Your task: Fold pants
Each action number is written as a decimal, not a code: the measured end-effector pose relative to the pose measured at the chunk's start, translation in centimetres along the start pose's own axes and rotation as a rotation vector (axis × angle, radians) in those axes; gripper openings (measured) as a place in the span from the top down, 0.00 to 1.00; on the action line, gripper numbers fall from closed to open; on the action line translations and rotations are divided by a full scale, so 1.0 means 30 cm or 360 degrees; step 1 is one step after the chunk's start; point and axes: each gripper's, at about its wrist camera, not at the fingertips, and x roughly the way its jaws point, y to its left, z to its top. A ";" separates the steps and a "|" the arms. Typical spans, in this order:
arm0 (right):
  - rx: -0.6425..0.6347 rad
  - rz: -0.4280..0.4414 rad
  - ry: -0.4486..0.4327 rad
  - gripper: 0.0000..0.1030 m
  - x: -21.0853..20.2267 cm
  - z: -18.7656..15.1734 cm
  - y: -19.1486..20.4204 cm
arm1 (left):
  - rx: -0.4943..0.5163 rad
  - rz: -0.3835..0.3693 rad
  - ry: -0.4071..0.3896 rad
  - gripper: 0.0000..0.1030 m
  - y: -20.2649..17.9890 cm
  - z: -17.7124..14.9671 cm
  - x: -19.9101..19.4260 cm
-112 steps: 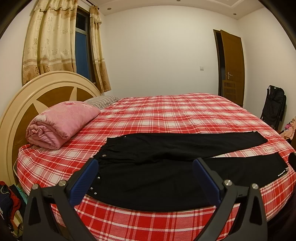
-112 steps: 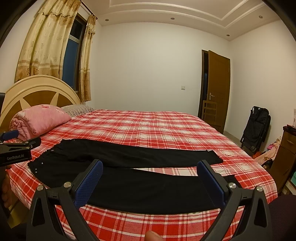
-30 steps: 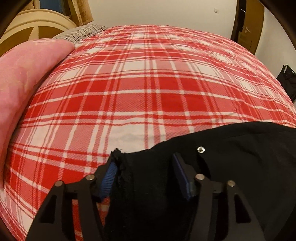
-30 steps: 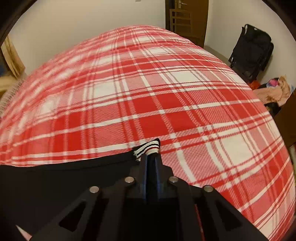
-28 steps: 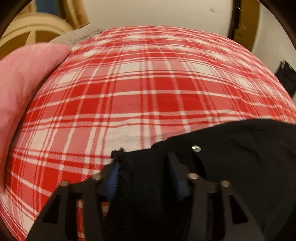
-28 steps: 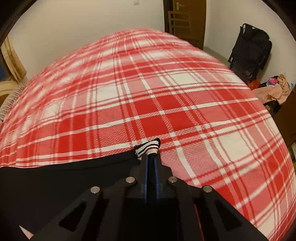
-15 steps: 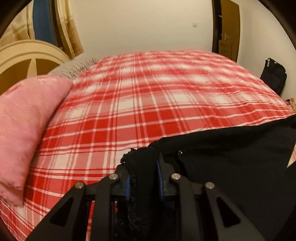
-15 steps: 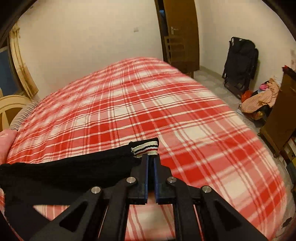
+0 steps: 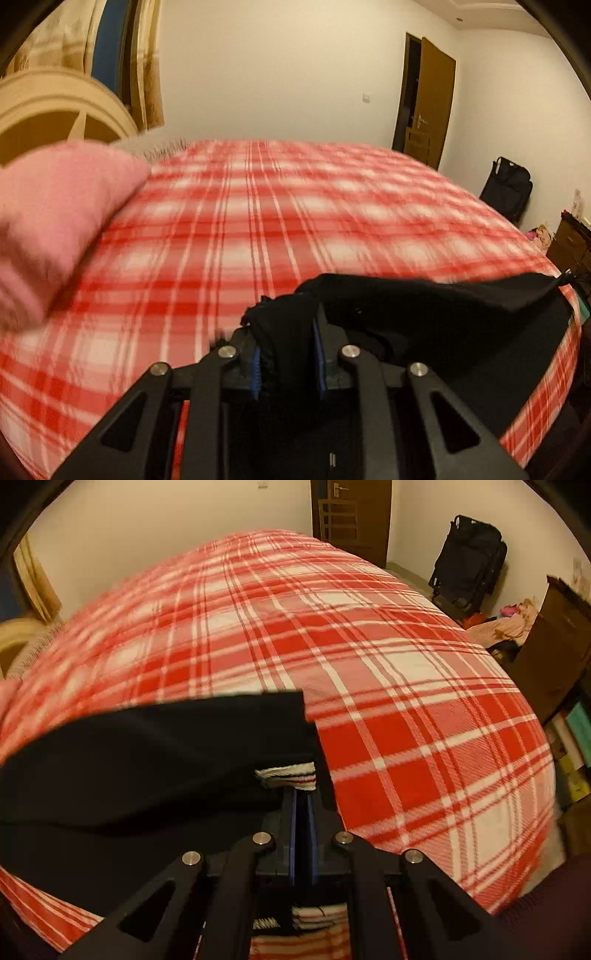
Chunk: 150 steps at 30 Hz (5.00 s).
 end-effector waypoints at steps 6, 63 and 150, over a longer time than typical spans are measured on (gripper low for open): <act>-0.0287 -0.0138 -0.0211 0.59 -0.229 0.034 0.198 | -0.0094 -0.0016 0.0060 0.78 0.022 -0.142 0.063; -0.1787 0.0701 0.0049 0.72 -0.182 -0.273 1.291 | 0.0495 0.0121 0.0137 0.15 0.029 -0.353 -0.217; -0.1307 0.0299 -0.0303 0.57 -0.061 -0.116 0.943 | 0.0679 -0.0525 0.0035 0.05 -0.965 -0.215 -0.028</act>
